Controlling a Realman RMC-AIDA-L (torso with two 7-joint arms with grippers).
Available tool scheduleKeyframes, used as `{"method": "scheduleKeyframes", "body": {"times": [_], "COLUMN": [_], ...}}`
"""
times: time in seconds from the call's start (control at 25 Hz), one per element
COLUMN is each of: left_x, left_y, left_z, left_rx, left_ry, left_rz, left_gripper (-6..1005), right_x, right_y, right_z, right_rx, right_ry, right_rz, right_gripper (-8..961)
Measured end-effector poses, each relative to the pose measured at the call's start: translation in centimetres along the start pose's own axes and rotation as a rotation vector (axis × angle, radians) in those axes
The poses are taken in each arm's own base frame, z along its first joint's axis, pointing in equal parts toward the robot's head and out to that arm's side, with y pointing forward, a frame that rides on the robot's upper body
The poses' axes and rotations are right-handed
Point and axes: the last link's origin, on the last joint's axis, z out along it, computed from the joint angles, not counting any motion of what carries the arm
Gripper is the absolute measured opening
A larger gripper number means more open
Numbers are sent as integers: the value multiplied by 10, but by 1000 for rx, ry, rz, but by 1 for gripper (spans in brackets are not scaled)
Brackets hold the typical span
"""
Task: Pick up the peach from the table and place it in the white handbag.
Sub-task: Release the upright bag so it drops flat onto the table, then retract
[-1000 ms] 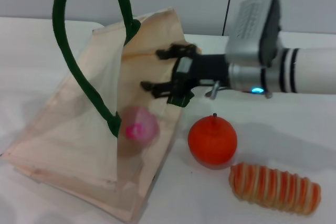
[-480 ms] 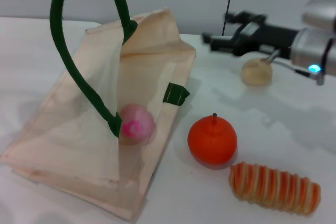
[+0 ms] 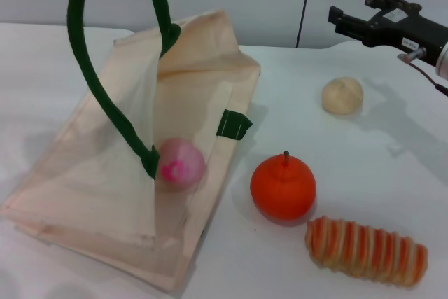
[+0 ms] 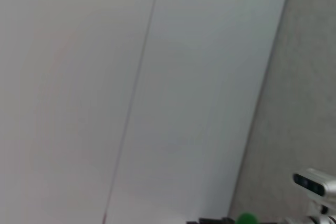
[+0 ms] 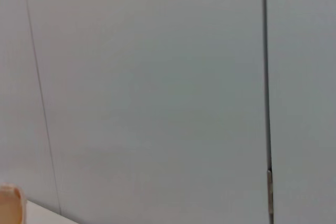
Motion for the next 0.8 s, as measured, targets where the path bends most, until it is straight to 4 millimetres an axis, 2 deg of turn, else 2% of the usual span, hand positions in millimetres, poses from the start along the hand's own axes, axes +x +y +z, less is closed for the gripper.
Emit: {"method": "scheduleKeyframes", "body": {"times": [0.48,0.6,0.8], "left_x": [0,-2,-3], "left_y": [-9,-11,-16], "left_z": [0,-1,-1], "left_rx": [70,78,115], "left_ry": [23,10,-21], "left_rz": [-32,-51,-90], "left_gripper": [175,401,643], "right_x": [2,2,2], "right_y": [0,0,0], "right_z": [0,0,1], "right_rx": [5,10,11], "right_ry": [0,0,0], "right_rz": [2,5,6], "right_gripper": [894,894,894]}}
